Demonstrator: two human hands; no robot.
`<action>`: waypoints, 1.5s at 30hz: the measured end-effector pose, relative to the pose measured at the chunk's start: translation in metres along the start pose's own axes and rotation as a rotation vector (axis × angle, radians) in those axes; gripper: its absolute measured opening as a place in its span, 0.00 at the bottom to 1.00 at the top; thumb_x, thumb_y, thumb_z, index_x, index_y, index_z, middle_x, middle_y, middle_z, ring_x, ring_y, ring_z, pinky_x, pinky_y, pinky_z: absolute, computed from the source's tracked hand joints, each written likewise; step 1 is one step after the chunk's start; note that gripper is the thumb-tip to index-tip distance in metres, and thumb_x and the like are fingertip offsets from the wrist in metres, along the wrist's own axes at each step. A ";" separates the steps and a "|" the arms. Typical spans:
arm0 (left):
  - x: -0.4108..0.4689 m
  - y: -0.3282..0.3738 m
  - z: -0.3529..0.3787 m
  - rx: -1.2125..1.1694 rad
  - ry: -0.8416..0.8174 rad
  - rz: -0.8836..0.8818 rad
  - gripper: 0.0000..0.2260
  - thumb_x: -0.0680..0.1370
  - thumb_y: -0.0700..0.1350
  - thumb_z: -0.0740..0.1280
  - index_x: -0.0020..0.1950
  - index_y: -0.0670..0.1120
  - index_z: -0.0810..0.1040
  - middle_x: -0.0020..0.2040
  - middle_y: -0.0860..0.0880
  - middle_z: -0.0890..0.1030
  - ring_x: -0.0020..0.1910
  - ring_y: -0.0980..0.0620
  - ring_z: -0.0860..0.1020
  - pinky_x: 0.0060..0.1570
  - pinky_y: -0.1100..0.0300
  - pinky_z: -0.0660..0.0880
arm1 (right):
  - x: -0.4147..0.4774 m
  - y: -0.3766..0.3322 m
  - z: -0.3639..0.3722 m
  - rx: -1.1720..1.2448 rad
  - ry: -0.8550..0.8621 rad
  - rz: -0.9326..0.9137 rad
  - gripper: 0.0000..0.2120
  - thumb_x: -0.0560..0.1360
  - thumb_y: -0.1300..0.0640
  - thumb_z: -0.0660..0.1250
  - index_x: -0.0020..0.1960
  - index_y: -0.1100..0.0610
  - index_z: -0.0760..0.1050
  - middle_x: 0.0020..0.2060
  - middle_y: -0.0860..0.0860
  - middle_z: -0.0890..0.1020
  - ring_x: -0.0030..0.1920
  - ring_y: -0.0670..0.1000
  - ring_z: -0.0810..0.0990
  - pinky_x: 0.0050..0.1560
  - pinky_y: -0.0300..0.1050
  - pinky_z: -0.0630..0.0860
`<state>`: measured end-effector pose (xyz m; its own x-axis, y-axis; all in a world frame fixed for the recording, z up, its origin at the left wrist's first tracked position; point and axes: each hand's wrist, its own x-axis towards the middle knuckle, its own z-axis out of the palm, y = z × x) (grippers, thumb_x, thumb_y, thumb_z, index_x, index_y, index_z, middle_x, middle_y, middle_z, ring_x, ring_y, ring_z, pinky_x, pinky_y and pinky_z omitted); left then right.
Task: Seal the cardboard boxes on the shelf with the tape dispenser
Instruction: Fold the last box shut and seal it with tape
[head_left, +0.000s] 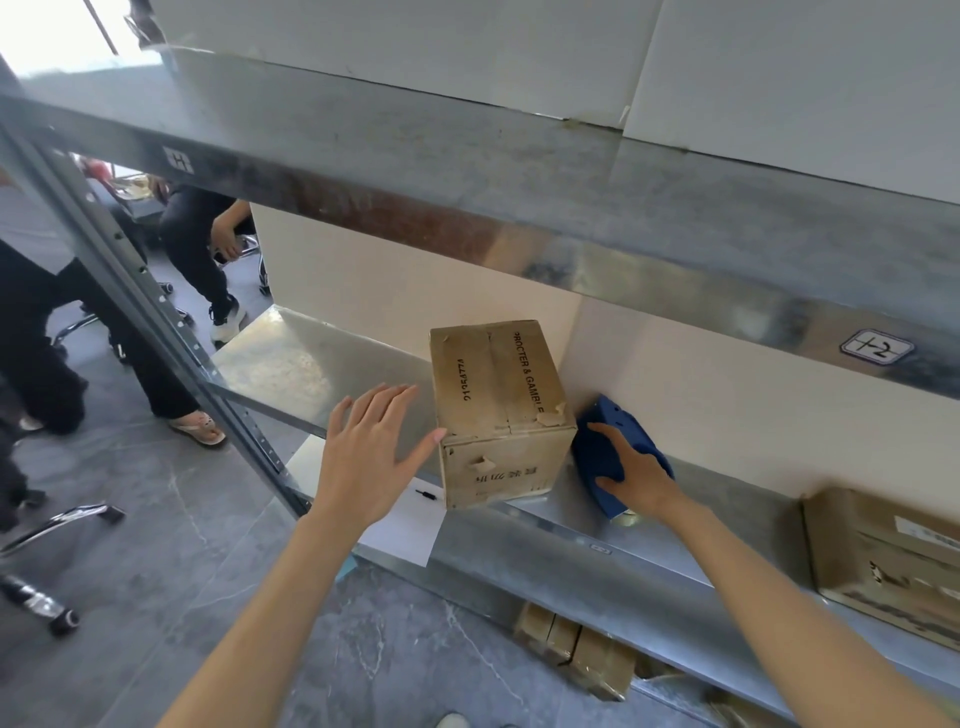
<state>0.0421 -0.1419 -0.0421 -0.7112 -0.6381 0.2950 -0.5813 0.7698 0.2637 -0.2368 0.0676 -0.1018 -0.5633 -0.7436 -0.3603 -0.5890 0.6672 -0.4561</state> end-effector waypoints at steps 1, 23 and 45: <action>0.000 0.001 0.000 -0.004 -0.002 -0.001 0.32 0.79 0.68 0.52 0.70 0.47 0.75 0.67 0.49 0.78 0.69 0.46 0.73 0.71 0.45 0.63 | 0.002 0.001 -0.003 0.015 -0.018 -0.001 0.36 0.78 0.62 0.66 0.78 0.44 0.51 0.45 0.61 0.81 0.36 0.57 0.79 0.32 0.41 0.72; -0.002 0.010 -0.018 -0.089 0.016 0.023 0.30 0.79 0.66 0.52 0.70 0.47 0.74 0.67 0.49 0.77 0.69 0.47 0.72 0.71 0.50 0.62 | -0.028 -0.019 -0.031 0.021 0.037 -0.015 0.34 0.78 0.65 0.61 0.76 0.40 0.54 0.45 0.55 0.78 0.36 0.51 0.76 0.27 0.36 0.68; 0.047 0.062 -0.055 -0.831 -0.445 0.232 0.27 0.77 0.27 0.60 0.70 0.51 0.74 0.66 0.56 0.78 0.65 0.63 0.74 0.65 0.64 0.72 | -0.117 -0.104 -0.079 -0.365 0.311 -0.713 0.26 0.78 0.40 0.63 0.74 0.33 0.57 0.25 0.49 0.70 0.27 0.47 0.68 0.32 0.41 0.69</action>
<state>-0.0054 -0.1251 0.0385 -0.9568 -0.2758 0.0924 -0.0642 0.5100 0.8578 -0.1557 0.0888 0.0519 -0.0897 -0.9803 0.1760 -0.9821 0.0577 -0.1791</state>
